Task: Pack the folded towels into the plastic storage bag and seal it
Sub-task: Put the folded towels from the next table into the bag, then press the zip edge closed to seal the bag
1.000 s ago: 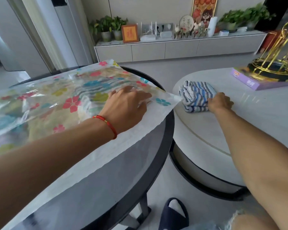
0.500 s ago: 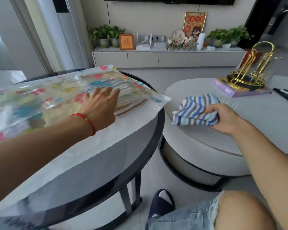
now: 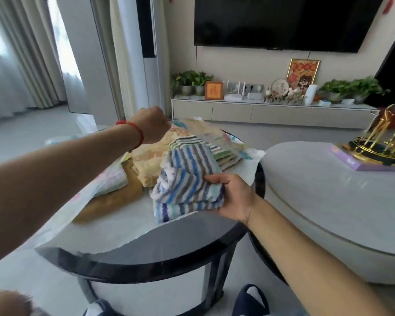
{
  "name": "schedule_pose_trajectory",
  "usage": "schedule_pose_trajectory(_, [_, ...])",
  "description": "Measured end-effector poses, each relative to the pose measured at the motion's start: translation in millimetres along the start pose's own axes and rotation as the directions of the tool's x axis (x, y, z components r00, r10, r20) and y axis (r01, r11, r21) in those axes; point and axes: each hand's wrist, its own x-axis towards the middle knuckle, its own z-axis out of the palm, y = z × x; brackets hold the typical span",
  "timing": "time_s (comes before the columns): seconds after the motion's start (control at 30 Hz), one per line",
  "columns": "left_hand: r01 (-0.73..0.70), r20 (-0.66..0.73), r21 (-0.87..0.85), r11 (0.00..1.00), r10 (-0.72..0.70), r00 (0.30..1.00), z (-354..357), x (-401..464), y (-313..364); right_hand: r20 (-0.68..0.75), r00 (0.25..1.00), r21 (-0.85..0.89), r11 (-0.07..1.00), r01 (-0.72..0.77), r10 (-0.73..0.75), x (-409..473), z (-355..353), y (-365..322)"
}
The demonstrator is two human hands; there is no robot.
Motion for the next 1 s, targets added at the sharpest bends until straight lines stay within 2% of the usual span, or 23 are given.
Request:
schedule_pose_trajectory(0.1, [-0.030, -0.008, -0.001, 1.000, 0.030, 1.000, -15.5, 3.6, 9.2, 0.032, 0.998, 0.177, 0.983, 0.052, -0.058, 61.9, 45.1, 15.7])
schedule_pose_trajectory(0.23, [-0.061, -0.017, 0.034, 0.998, 0.062, 0.998, -26.7, 10.0, 19.6, -0.133, 0.986, 0.370, 0.917, 0.148, -0.106, 134.7, 86.6, 22.6])
schedule_pose_trajectory(0.27, [-0.061, -0.019, 0.042, 0.997, 0.062, 0.998, -27.4, 11.1, 20.7, -0.141, 0.986, 0.351, 0.927, 0.129, -0.083, 148.0, 92.4, 26.8])
schedule_pose_trajectory(0.33, [-0.063, -0.008, 0.068, 0.996, 0.064, 0.998, -28.0, 12.0, 22.2, -0.156, 0.988, 0.134, 0.990, 0.035, -0.014, 163.2, 102.2, 36.5])
schedule_pose_trajectory(0.4, [-0.072, 0.009, 0.068, 0.995, 0.072, 0.997, -26.4, 11.3, 22.1, -0.235, 0.972, -0.142, 0.989, -0.041, 0.006, 167.9, 105.6, 48.5])
schedule_pose_trajectory(0.5, [-0.107, 0.025, 0.081, 0.991, 0.105, 0.994, -16.9, 7.0, 16.6, -0.319, 0.943, -0.317, 0.949, -0.009, -0.098, 160.2, 100.5, 54.4])
schedule_pose_trajectory(0.6, [-0.155, 0.022, 0.130, 0.979, 0.154, 0.988, 0.2, -4.6, 11.6, -0.321, 0.923, -0.532, 0.847, 0.009, -0.212, 133.9, 83.5, 49.8])
schedule_pose_trajectory(0.73, [-0.304, -0.134, 0.219, 0.927, 0.337, 0.932, 39.2, -25.3, 4.4, -0.366, 0.847, -0.788, 0.612, -0.063, -0.384, 82.1, 33.8, 28.3])
schedule_pose_trajectory(0.8, [-0.334, -0.115, 0.151, 0.931, 0.352, 0.929, 62.7, -35.4, -1.5, -0.406, 0.772, -0.869, 0.468, -0.160, -0.489, 52.8, 2.9, 10.3])
schedule_pose_trajectory(0.83, [-0.322, -0.083, 0.131, 0.938, 0.334, 0.939, 74.8, -40.9, -4.7, -0.436, 0.710, -0.885, 0.406, -0.227, -0.553, 38.5, -12.0, 0.3])
schedule_pose_trajectory(0.93, [-0.314, -0.080, 0.178, 0.933, 0.332, 0.940, 113.0, -59.8, -16.2, -0.444, 0.429, -0.879, 0.290, -0.377, -0.787, 6.1, -58.8, -25.2])
schedule_pose_trajectory(1.0, [-0.332, -0.084, 0.225, 0.916, 0.358, 0.930, 135.6, -72.4, -25.2, -0.369, 0.246, -0.895, 0.271, -0.355, -0.896, -4.1, -85.7, -36.3])
